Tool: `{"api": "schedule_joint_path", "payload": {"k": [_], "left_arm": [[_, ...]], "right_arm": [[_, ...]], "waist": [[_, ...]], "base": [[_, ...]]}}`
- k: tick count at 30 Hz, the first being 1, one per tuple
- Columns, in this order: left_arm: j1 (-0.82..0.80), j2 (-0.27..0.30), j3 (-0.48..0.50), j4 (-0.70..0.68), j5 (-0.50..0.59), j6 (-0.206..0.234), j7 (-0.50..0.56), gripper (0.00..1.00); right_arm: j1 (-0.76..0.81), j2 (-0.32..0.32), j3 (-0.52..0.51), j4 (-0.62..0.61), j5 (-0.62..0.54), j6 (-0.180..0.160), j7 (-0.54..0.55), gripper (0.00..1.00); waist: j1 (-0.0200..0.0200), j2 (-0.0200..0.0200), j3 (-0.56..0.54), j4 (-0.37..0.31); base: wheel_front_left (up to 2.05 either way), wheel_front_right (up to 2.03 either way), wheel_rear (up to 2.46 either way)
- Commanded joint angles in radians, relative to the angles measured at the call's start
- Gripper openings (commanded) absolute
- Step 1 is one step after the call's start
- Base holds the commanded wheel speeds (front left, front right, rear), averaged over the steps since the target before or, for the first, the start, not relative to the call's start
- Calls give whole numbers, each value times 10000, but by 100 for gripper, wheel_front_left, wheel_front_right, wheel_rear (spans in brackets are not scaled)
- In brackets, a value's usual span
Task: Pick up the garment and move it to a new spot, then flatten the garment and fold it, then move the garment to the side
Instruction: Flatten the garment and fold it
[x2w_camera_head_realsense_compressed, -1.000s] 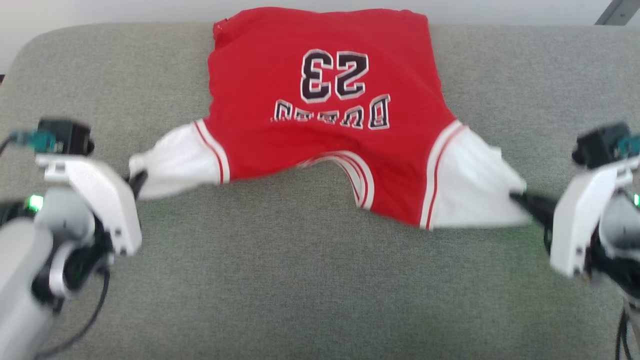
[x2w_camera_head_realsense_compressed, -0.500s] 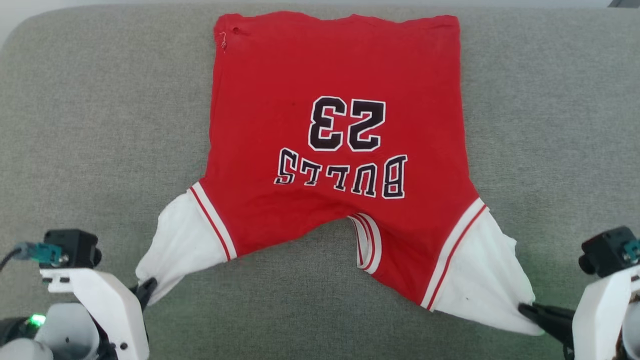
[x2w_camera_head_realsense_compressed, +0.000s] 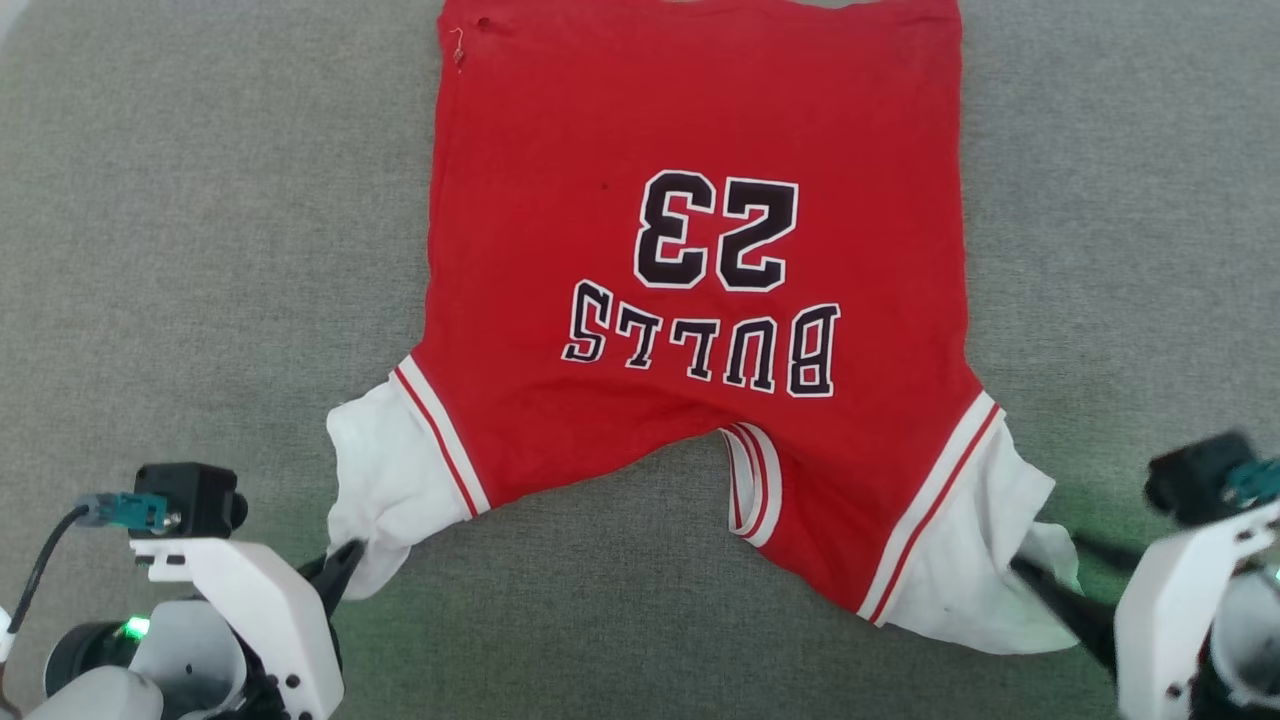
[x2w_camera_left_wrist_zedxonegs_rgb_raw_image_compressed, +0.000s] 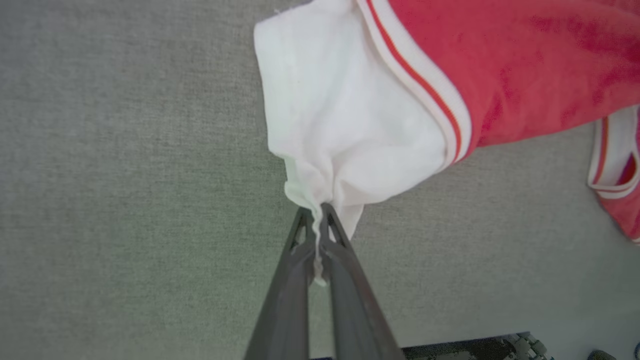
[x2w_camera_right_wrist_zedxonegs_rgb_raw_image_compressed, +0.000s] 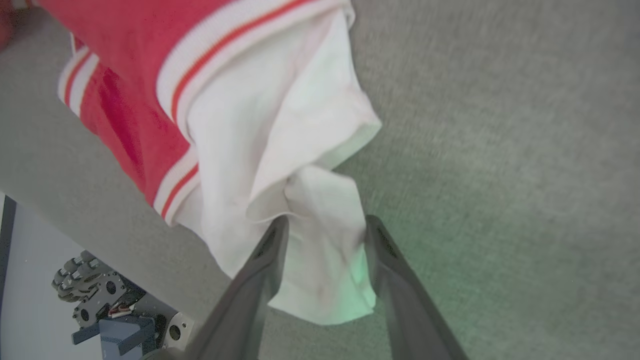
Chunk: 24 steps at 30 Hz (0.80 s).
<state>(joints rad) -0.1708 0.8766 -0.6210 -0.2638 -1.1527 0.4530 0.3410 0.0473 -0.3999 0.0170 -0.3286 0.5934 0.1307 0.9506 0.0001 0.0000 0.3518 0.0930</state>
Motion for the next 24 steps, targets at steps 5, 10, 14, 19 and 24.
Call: {"api": "schedule_joint_path", "payload": {"k": [5, 10, 14, 19, 24], "left_arm": [[-427, -226, -19, 68, 281, -322, -278, 0], [-870, -502, -145, 119, 482, -614, -336, 0], [-1323, -743, -334, 204, 745, -832, -254, 0], [-1907, -1142, -644, 421, 958, -1133, -121, 0], [-2321, -1448, -853, 559, 1138, -1371, -76, 0]], "right_arm": [[-949, -51, -390, -890, -507, 0, -426, 100], [-2504, 202, -629, -855, -1358, 0, -773, 100], [-4290, 315, -609, 234, -1819, 0, -1234, 100], [-6594, 229, -455, 2384, -2166, 0, -1788, 100], [-8326, -4, -201, 4384, -2415, -1, -2032, 100]], "waist": [[-1, 0, 216, 176], [-1, 0, 592, 403], [-1, 0, 932, 696], [-1, 0, 1344, 1196], [-1, 0, 1694, 1588]], "base": [[0, 0, 0], [0, 0, 0], [0, 0, 0], [0, 0, 0], [0, 0, 0]]}}
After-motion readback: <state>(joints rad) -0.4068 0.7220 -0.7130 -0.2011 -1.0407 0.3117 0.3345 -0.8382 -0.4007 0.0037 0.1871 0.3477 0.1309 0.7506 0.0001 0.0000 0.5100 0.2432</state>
